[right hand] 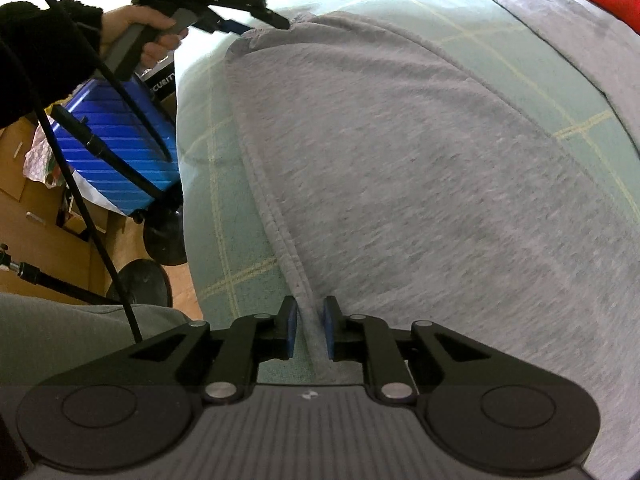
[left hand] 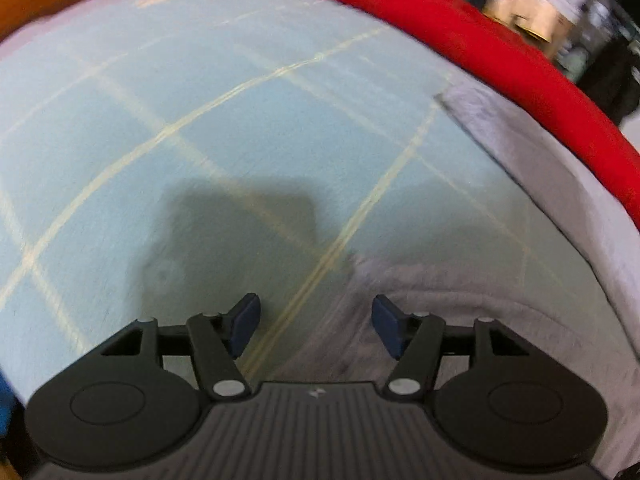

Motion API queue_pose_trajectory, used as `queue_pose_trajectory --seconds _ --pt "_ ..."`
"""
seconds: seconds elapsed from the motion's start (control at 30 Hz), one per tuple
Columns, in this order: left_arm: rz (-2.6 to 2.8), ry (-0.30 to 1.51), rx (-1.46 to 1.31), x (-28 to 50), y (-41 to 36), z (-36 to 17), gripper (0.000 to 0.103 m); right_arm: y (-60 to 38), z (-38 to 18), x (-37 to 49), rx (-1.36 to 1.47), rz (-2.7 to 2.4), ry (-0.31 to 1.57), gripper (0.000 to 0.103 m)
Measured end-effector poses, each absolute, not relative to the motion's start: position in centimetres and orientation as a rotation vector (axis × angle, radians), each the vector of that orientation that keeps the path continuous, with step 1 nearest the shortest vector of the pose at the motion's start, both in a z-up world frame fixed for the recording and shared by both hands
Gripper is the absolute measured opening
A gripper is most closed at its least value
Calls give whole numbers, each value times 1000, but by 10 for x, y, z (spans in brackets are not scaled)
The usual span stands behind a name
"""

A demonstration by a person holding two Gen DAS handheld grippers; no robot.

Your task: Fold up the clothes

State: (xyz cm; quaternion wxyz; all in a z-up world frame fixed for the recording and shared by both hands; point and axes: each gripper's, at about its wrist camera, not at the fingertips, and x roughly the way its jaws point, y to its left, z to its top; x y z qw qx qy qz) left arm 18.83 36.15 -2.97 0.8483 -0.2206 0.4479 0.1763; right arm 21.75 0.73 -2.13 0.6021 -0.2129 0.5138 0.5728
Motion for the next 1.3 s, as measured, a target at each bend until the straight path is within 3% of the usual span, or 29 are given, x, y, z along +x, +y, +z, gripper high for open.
queue_pose_trajectory --seconds 0.33,0.5,0.63,0.77,1.3 --pt "247 1050 -3 229 327 -40 63 9 -22 219 -488 1317 1192 19" --pt "299 1041 -67 239 337 -40 63 5 -22 223 -440 1284 1203 20" --pt "299 1047 -67 232 327 -23 58 -3 -12 225 -405 1265 1189 31" --pt "299 1030 -100 219 307 5 59 -23 3 230 -334 1216 1174 33" --pt "-389 1011 -234 321 114 4 59 -188 26 305 15 618 1020 35"
